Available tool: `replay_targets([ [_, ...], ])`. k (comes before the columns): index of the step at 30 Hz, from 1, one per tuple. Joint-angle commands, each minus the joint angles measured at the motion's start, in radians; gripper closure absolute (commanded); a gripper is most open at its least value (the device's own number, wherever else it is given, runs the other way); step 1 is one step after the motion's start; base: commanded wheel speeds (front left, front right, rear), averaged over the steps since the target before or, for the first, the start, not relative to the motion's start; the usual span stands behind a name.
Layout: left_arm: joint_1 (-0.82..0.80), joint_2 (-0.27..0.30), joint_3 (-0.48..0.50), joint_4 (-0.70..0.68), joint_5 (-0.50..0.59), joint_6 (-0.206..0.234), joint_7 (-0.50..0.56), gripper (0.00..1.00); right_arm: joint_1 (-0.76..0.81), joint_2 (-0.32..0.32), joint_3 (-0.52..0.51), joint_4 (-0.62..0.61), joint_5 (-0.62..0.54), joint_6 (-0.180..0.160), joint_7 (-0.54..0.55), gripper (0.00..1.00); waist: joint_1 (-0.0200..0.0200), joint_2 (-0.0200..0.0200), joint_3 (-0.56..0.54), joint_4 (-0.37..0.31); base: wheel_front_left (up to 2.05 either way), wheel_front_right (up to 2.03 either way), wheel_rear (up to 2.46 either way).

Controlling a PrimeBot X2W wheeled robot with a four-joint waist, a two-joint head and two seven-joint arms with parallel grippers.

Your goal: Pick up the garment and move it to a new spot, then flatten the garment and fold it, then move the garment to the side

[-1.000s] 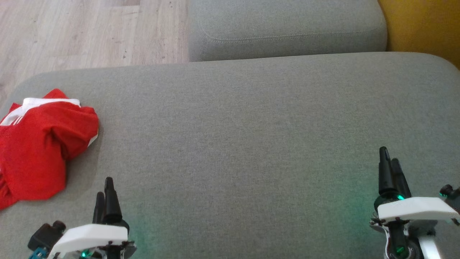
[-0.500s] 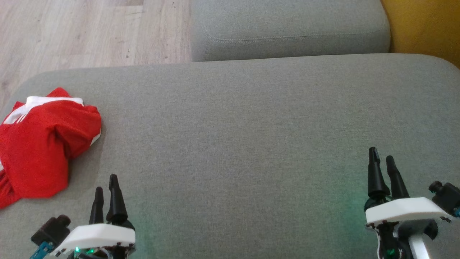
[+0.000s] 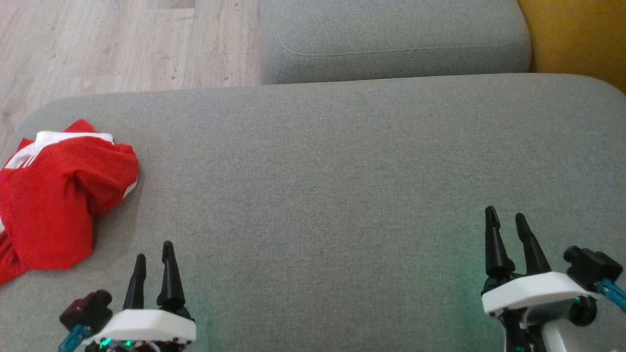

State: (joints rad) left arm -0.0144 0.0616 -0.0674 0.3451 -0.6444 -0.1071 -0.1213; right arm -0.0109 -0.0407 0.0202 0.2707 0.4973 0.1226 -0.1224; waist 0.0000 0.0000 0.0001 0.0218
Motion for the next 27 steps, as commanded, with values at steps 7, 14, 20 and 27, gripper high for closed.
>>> replay_targets([
  [7, -0.058, 0.032, 0.007, 0.005, 0.123, 0.007, -0.035, 0.0, -0.047, -0.01, 0.035, -0.024, -0.123, 0.006, -0.034, 0.0, 0.0, 0.0, 0.0, 0.0, 0.0, 0.0, 0.0],
  [14, -0.069, 0.041, 0.004, 0.033, 0.198, 0.012, -0.053, 0.0, -0.046, -0.01, 0.05, -0.014, -0.2, 0.006, -0.052, 0.0, 0.0, 0.0, 0.001, 0.003, 0.0, 0.0, 0.0],
  [20, -0.078, 0.047, 0.006, 0.06, 0.267, 0.017, -0.071, 0.0, -0.046, -0.009, 0.057, -0.003, -0.27, 0.007, -0.07, 0.0, 0.0, 0.0, 0.002, 0.003, 0.0, 0.0, 0.0],
  [27, -0.088, 0.056, 0.013, 0.095, 0.341, 0.021, -0.091, 0.0, -0.046, -0.009, 0.052, 0.006, -0.331, 0.007, -0.09, 0.0, 0.0, 0.0, 0.002, 0.002, 0.0, 0.0, 0.0],
])
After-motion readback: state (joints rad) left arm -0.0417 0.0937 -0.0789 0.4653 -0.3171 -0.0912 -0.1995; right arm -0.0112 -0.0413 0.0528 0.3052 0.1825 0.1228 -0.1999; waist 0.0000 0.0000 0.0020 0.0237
